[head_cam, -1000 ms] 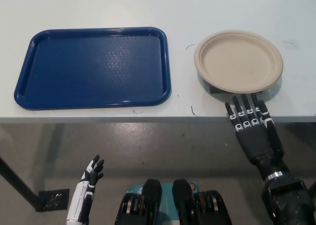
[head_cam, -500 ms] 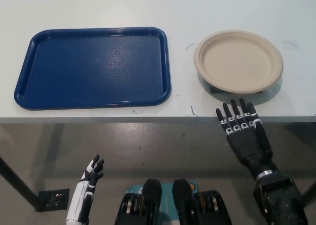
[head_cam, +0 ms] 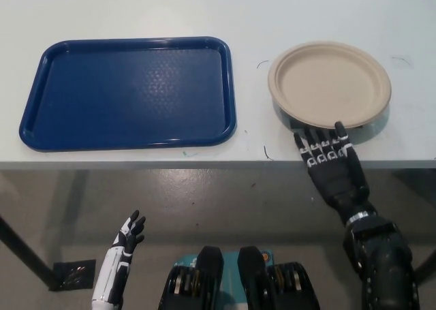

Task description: Use the right hand to pick up a plate from a leveled surface and place it into a tray on the left side

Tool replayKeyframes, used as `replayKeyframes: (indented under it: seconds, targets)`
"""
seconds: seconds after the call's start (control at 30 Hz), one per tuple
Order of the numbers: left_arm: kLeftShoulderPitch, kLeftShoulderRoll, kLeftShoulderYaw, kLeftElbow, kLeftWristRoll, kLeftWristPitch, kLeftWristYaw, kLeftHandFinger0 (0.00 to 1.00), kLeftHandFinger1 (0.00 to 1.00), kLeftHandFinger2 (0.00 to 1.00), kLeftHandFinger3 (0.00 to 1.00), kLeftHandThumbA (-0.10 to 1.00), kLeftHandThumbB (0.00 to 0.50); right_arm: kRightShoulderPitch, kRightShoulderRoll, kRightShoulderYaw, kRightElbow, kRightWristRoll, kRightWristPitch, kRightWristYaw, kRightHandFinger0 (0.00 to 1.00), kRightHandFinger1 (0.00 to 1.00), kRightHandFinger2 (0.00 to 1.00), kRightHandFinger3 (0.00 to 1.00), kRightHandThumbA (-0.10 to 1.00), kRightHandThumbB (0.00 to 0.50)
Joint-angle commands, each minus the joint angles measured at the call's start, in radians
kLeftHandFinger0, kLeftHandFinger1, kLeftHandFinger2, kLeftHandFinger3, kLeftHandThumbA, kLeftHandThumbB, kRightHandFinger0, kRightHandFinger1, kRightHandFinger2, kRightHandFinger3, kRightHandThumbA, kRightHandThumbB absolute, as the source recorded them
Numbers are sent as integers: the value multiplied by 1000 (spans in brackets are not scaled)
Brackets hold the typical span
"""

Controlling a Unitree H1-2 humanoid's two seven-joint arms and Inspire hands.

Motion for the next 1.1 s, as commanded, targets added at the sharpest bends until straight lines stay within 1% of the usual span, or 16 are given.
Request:
replayKeyframes:
  seconds: [0.0, 0.07, 0.17, 0.2, 0.23, 0.27, 0.3, 0.33, 0.4, 0.53, 0.63, 0.7, 0.93, 0.97, 1.0, 1.07]
  targets:
    - [-16, 5, -5, -25, -14, -32, -9, 1000, 1000, 1000, 1000, 1000, 95, -82, -24, -19, -15, -28, -40, 19, 1000, 1000, 1000, 1000, 1000, 475]
    - [-15, 5, -5, -25, -14, -32, -10, 1000, 1000, 1000, 1000, 1000, 95, -92, -27, -22, -24, -31, -38, 6, 1000, 1000, 1000, 1000, 1000, 478]
    - [-17, 5, -5, -21, -14, -33, -10, 1000, 1000, 1000, 1000, 1000, 104, -133, -35, -53, -64, -29, 19, -218, 1000, 1000, 1000, 1000, 1000, 449]
    - [-17, 5, -5, -20, -14, -33, -10, 1000, 1000, 1000, 1000, 1000, 105, -147, -45, -54, -65, -47, 50, -296, 627, 644, 824, 1000, 965, 414]
    - [-17, 6, -6, -20, -12, -33, -9, 1000, 1000, 1000, 1000, 1000, 114, -173, -74, -39, -45, -112, 85, -405, 25, 27, 174, 344, 709, 263]
    - [-17, 6, -6, -21, -12, -32, -10, 1000, 1000, 1000, 1000, 1000, 120, -182, -83, -35, -31, -135, 85, -428, 5, 5, 170, 268, 643, 190]
    - [-16, 8, -6, -22, -13, -31, -12, 1000, 1000, 1000, 1000, 1000, 119, -188, -85, -43, -12, -135, 82, -452, 1, 1, 231, 291, 476, 129]
    - [-16, 8, -6, -22, -15, -32, -13, 1000, 1000, 1000, 1000, 1000, 119, -190, -81, -55, -6, -123, 81, -473, 0, 10, 353, 414, 325, 85]
    - [-16, 9, -6, -22, -17, -33, -15, 1000, 1000, 1000, 1000, 1000, 119, -188, -75, -69, 9, -97, 86, -498, 0, 69, 424, 654, 200, 21]
    - [-16, 10, -7, -16, -11, -41, -13, 1000, 1000, 1000, 1000, 1000, 114, -178, -71, -77, 41, -60, 88, -517, 0, 145, 484, 746, 147, 19]
    - [-15, 9, -7, -19, -11, -39, -13, 1000, 1000, 1000, 1000, 1000, 115, -172, -65, -81, 49, -53, 88, -518, 0, 150, 528, 570, 119, 16]
    - [-14, 9, -7, -23, -16, -34, -15, 1000, 1000, 1000, 1000, 1000, 118, -165, -60, -81, 41, -50, 88, -524, 0, 151, 548, 660, 94, 26]
    - [-12, 9, -8, -27, -20, -31, -19, 1000, 1000, 1000, 1000, 1000, 109, -158, -54, -84, 33, -57, 88, -547, 0, 143, 577, 304, 91, 47]
    - [-13, 10, -9, -25, -15, -34, -17, 1000, 1000, 1000, 1000, 1000, 108, -155, -58, -75, 35, -47, 88, -537, 0, 145, 571, 171, 104, 32]
    - [-16, 9, -8, -27, -17, -34, -17, 1000, 1000, 1000, 1000, 1000, 101, -154, -60, -68, 25, -67, 88, -529, 0, 185, 572, 182, 123, 28]
    - [-21, 10, -8, -24, -20, -36, -21, 1000, 1000, 1000, 1000, 1000, 97, -136, -42, -41, -77, -128, 81, -512, 0, 215, 566, 476, 51, 18]
